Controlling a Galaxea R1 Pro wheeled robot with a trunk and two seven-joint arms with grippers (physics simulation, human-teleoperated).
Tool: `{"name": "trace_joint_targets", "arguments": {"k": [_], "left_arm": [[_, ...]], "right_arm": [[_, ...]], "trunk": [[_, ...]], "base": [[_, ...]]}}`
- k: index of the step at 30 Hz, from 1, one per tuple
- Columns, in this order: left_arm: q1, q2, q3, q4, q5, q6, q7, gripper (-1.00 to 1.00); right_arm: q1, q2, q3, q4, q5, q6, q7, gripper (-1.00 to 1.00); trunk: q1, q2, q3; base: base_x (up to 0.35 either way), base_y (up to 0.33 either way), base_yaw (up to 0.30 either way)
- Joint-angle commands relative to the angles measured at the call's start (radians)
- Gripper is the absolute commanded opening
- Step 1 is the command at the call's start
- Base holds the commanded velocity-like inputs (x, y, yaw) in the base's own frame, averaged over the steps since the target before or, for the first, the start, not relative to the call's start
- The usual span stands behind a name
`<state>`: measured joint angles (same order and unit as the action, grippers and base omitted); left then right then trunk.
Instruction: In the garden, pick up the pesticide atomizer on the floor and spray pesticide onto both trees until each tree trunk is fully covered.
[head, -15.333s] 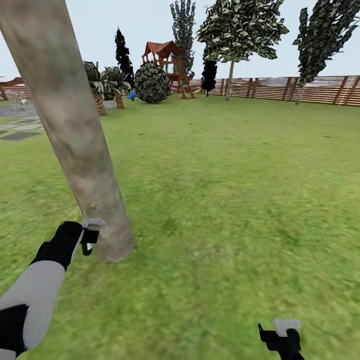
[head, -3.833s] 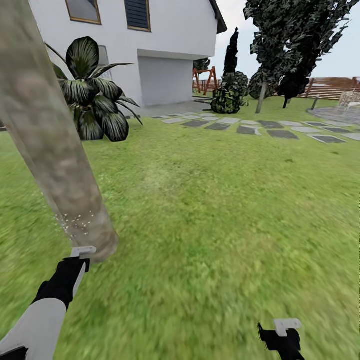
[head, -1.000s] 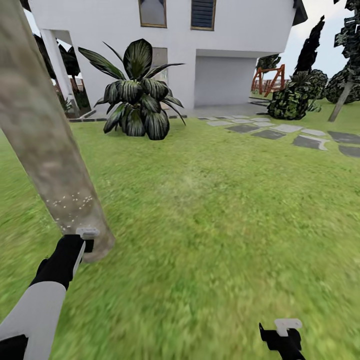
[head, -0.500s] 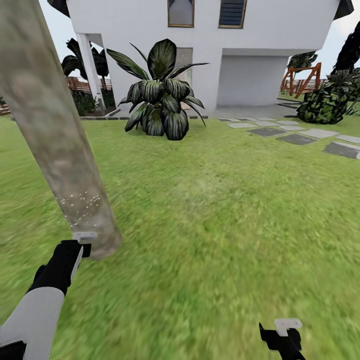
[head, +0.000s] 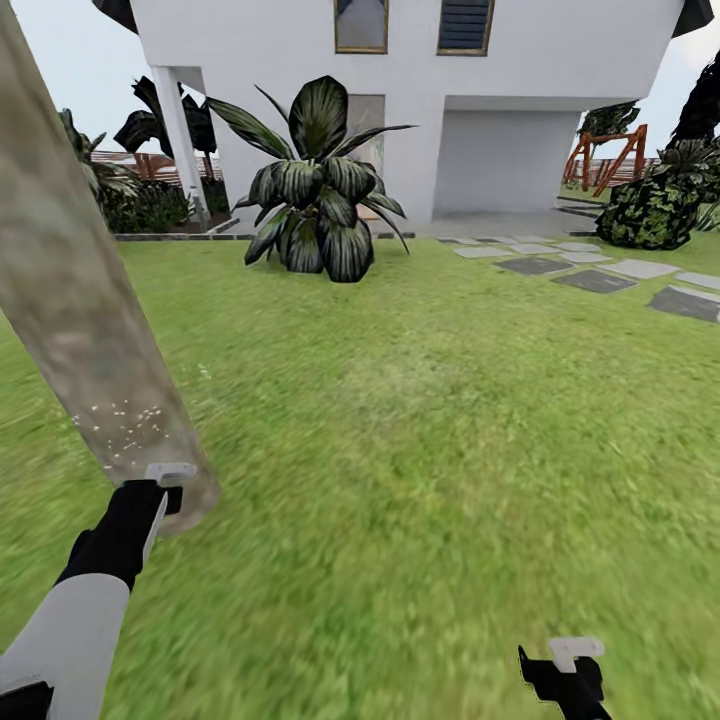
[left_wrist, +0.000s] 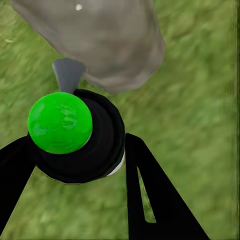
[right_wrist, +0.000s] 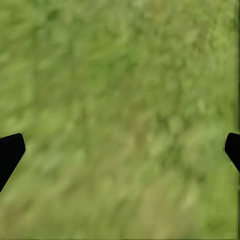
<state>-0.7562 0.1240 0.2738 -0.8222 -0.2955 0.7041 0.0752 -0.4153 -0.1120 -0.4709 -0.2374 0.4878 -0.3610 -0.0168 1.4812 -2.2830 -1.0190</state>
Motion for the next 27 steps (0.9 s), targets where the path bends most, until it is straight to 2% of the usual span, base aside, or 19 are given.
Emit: {"name": "trace_joint_targets", "arguments": {"k": [1,6,19,27], "left_arm": [[0.0,0.0,0.0,0.0,-0.001,0.0,0.0,-1.0],[0.0,0.004,0.001,0.0,-0.002,0.0,0.001,-1.0],[0.001,0.007,0.006,0.002,-0.005,0.0,0.002,-1.0],[0.031,0.009,0.008,0.001,-0.005,-0.001,0.002,-1.0]], "right_arm": [[0.0,0.0,0.0,0.0,0.0,0.0,0.0,1.0],[0.0,0.001,0.0,0.001,0.0,0.0,0.0,1.0],[0.0,0.002,0.0,0.0,0.0,0.0,0.0,1.0],[0.0,0.002,0.0,0.001,0.0,-0.001,0.0,1.0]], "trunk": [[0.0,0.0,0.0],[0.0,0.0,0.0],[0.0,0.0,0.0],[0.0,0.0,0.0]], "base": [[0.192,-0.234,0.0],[0.192,-0.234,0.093],[0.192,-0.234,0.272],[0.192,-0.234,0.278]]}}
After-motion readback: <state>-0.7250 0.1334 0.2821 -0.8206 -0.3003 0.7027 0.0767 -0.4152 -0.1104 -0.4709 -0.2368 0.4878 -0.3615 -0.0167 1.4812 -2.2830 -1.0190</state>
